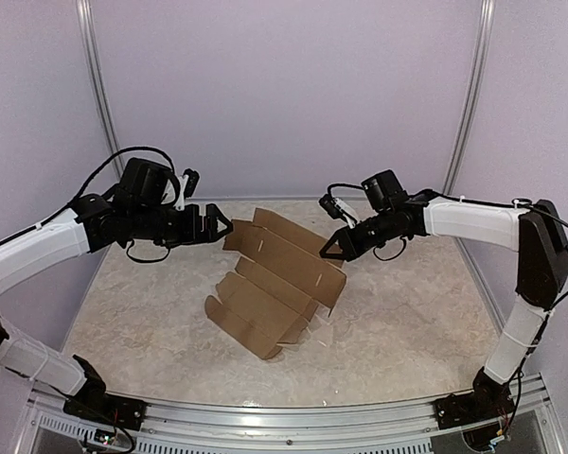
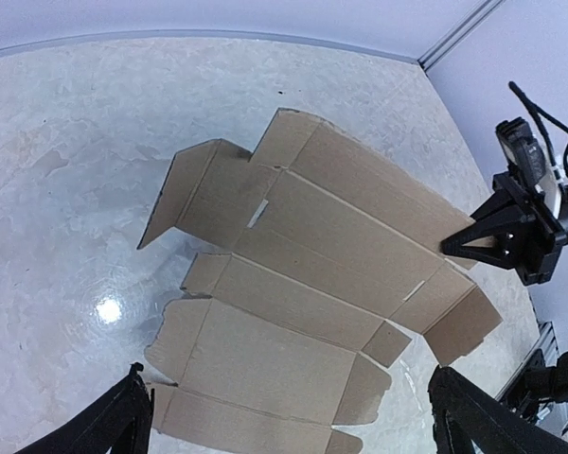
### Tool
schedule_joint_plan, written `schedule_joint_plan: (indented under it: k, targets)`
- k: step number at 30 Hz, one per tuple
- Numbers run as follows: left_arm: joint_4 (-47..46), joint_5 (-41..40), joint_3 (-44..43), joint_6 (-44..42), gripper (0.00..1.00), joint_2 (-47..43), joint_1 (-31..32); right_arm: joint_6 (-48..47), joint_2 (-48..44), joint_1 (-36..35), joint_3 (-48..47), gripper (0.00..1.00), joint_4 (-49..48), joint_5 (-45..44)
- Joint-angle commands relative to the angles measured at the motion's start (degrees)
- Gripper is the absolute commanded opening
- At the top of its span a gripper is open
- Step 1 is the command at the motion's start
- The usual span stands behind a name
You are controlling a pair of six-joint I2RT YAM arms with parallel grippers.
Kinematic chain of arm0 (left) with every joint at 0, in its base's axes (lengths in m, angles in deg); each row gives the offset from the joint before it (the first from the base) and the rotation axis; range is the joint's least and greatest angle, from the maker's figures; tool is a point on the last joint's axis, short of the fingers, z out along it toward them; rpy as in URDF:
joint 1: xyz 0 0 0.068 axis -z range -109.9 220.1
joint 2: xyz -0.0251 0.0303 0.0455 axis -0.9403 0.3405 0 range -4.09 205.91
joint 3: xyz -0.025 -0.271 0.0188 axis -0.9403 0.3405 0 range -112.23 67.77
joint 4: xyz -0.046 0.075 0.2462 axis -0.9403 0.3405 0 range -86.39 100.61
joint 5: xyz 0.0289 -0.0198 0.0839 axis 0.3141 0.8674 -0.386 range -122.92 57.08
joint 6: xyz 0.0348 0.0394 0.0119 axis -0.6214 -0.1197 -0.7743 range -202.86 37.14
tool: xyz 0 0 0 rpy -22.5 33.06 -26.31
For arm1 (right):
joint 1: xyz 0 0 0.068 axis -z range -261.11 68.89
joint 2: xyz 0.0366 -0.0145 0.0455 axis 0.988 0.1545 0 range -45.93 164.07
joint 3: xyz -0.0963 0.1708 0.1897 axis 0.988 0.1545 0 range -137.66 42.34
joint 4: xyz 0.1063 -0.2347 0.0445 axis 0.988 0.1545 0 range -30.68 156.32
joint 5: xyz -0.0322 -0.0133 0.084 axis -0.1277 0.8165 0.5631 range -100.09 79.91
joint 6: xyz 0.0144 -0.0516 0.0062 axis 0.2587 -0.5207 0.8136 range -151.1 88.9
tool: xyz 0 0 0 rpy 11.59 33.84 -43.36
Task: Fold the paper box
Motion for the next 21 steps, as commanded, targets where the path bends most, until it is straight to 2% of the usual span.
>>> schedule_joint_plan:
  k: [1,10,21]
  targets:
    - [4.19,-1.57,0.7,-5.31,0.99,-1.61,-0.41,-8.02,-6.43,-1.97,2.96,0.0,3.28,-2.94]
    - [1.66,-4.2,5.44,-9.22,0.99,-3.12,1.43,-13.13,-13.66,-3.95,7.66,0.0,8.15,-4.03]
    - [-0.59,-3.19,5.66,-12.08,0.84,2.15,4.2,-15.2,-20.46,-5.64,13.52,0.0,6.75,-3.07]
